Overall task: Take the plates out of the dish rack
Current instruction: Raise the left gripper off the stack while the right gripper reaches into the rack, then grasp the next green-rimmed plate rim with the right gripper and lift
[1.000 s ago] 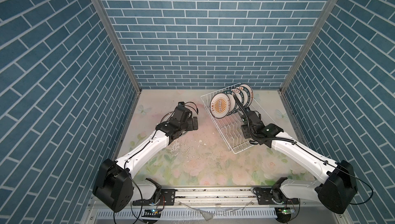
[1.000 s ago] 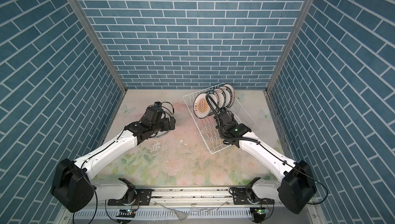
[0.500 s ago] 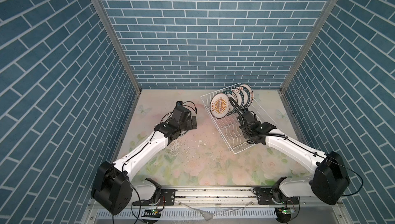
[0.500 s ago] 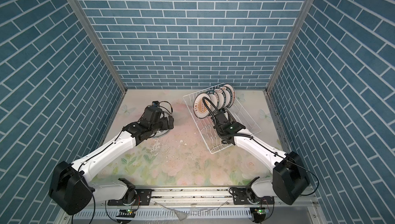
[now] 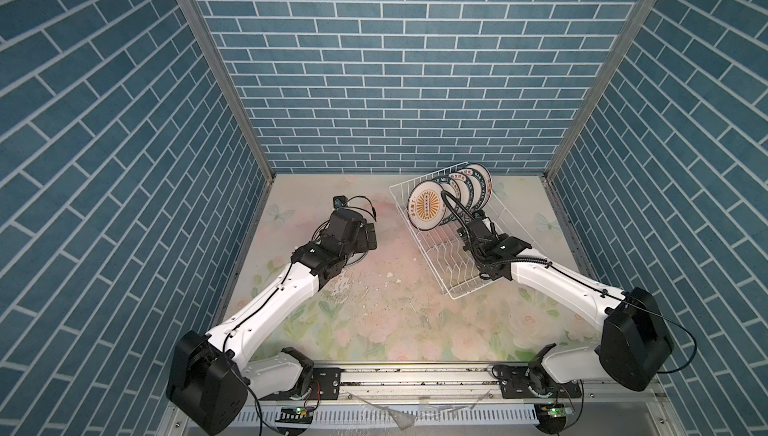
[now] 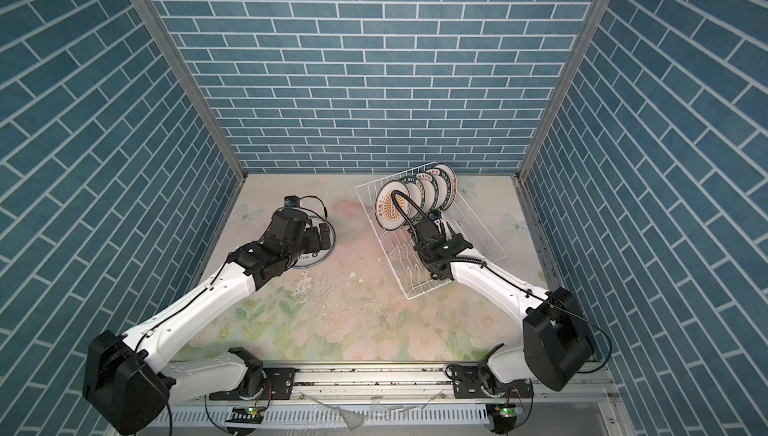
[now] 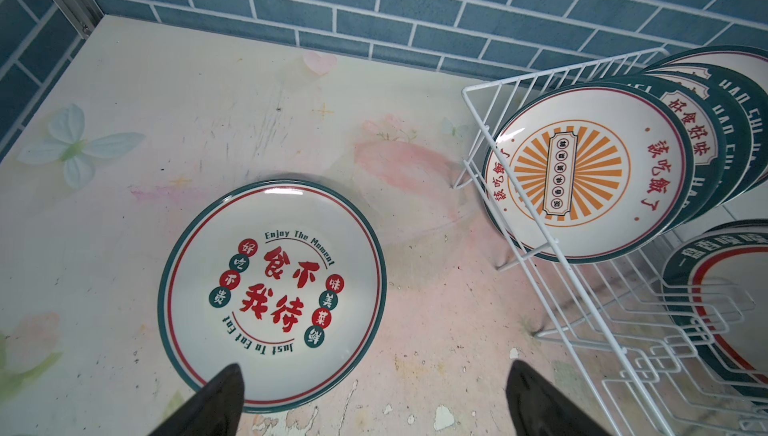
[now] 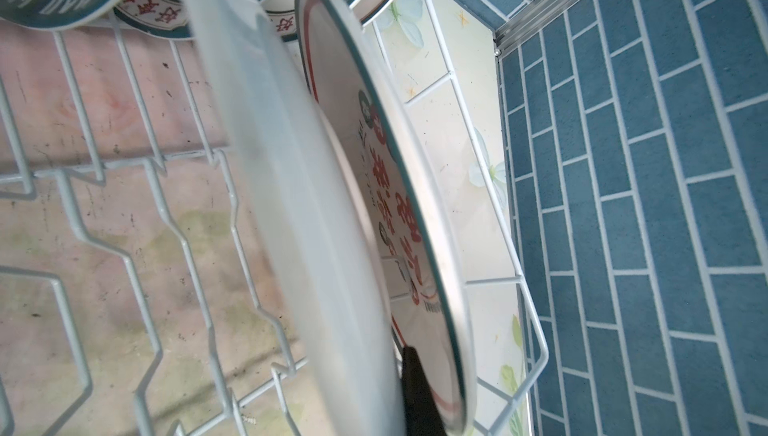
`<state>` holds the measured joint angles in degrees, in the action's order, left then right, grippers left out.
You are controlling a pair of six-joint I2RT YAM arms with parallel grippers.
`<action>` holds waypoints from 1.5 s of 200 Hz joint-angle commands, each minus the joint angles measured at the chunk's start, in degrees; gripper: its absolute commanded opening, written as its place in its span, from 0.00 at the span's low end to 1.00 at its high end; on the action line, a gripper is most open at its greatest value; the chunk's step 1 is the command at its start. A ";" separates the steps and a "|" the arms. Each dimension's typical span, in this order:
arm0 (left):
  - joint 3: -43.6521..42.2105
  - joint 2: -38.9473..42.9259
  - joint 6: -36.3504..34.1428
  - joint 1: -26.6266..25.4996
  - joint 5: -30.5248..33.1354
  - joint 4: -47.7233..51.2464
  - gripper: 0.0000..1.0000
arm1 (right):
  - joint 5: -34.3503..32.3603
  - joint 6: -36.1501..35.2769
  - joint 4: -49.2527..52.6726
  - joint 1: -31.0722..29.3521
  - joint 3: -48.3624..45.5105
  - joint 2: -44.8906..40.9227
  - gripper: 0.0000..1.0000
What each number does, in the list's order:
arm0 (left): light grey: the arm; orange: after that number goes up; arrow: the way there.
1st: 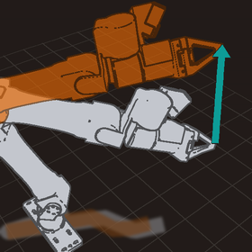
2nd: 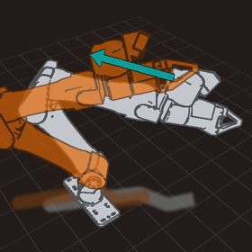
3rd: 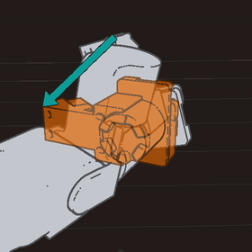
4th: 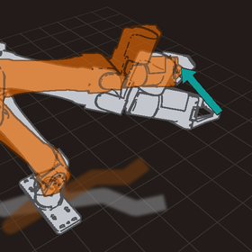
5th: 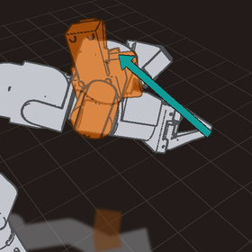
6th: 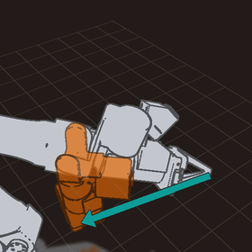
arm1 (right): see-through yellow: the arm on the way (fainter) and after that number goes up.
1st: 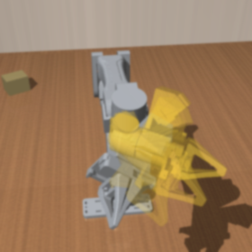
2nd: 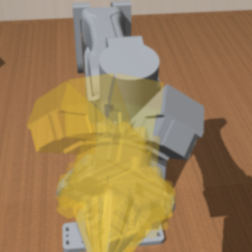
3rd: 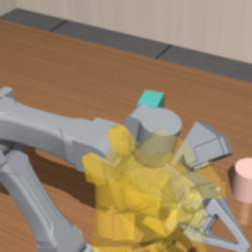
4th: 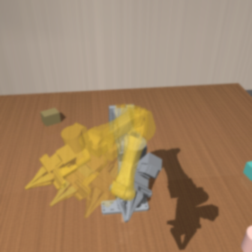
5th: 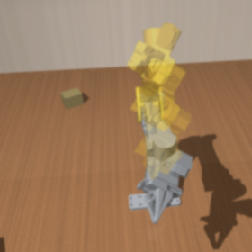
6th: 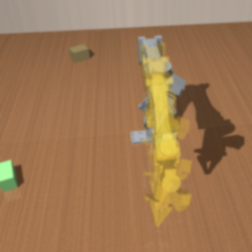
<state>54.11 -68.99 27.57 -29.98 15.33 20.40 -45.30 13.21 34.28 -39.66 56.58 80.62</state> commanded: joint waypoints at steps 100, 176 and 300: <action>-1.20 1.75 1.19 -0.26 4.21 2.17 0.99 | -13.81 -3.93 -2.91 -8.28 2.45 3.49 0.00; -3.86 4.72 3.24 -0.26 7.42 -0.11 0.99 | -20.09 -8.69 -9.00 -12.47 1.34 -5.39 0.00; -6.36 6.40 2.25 0.97 6.93 -3.07 0.99 | -8.69 -15.65 -40.54 -17.02 -6.51 -19.56 0.00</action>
<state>46.92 -62.28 30.76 -29.91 21.82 15.14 -61.63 -7.20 2.98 -57.04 53.30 64.66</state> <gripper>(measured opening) 0.994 0.083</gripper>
